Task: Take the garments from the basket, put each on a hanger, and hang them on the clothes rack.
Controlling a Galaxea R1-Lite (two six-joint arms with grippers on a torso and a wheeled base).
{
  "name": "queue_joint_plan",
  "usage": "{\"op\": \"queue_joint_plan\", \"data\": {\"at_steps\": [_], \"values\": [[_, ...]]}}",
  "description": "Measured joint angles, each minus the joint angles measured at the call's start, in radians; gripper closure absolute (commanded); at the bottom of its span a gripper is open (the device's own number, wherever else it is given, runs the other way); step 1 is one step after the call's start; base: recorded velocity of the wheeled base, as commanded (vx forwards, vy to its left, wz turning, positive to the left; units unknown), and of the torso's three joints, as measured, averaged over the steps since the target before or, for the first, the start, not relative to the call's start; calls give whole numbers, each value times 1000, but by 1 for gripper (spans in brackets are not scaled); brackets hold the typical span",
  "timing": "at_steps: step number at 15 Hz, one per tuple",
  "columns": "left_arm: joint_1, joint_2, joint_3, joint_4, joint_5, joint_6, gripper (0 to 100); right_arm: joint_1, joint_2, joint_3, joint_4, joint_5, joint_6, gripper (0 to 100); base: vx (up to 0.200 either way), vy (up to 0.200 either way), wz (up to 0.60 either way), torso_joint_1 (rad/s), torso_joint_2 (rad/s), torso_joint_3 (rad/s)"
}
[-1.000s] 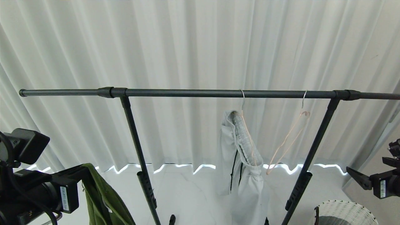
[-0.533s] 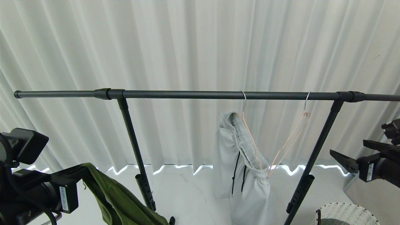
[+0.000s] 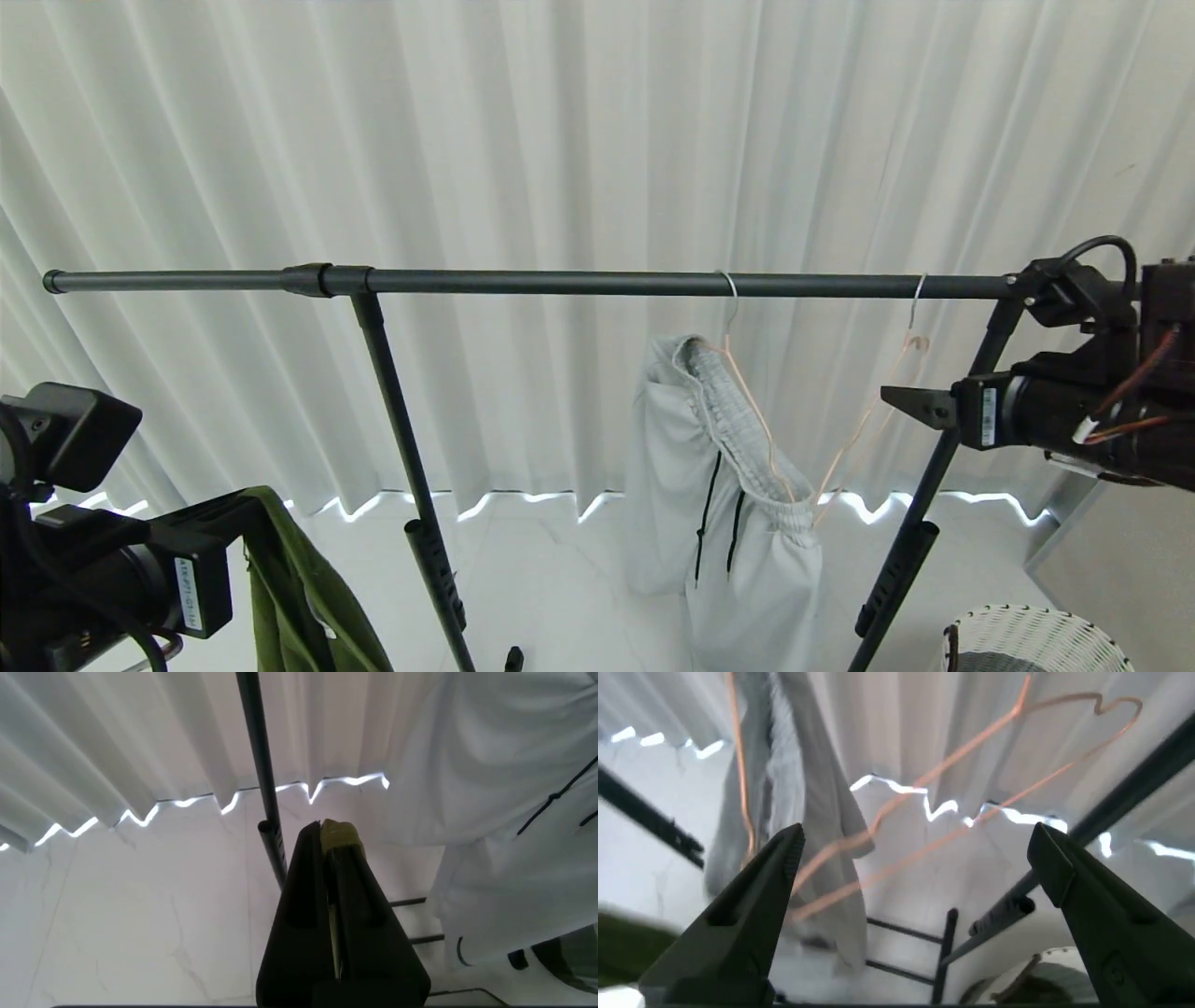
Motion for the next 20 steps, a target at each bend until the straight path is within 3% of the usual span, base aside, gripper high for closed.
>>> {"op": "queue_joint_plan", "data": {"at_steps": [4,10,20], "values": [[-38,-9,2,0,0,0,100,13,149,-79,10,-70,65,0,0,0,0,0,0,0],[-61,-11,7,0,1,0,100,2,204,-56,16,-146,97,0,0,0,0,0,0,0],[-59,-39,5,0,3,4,100,-22,170,-1,11,-150,146,0,0,0,0,0,0,0]]}}
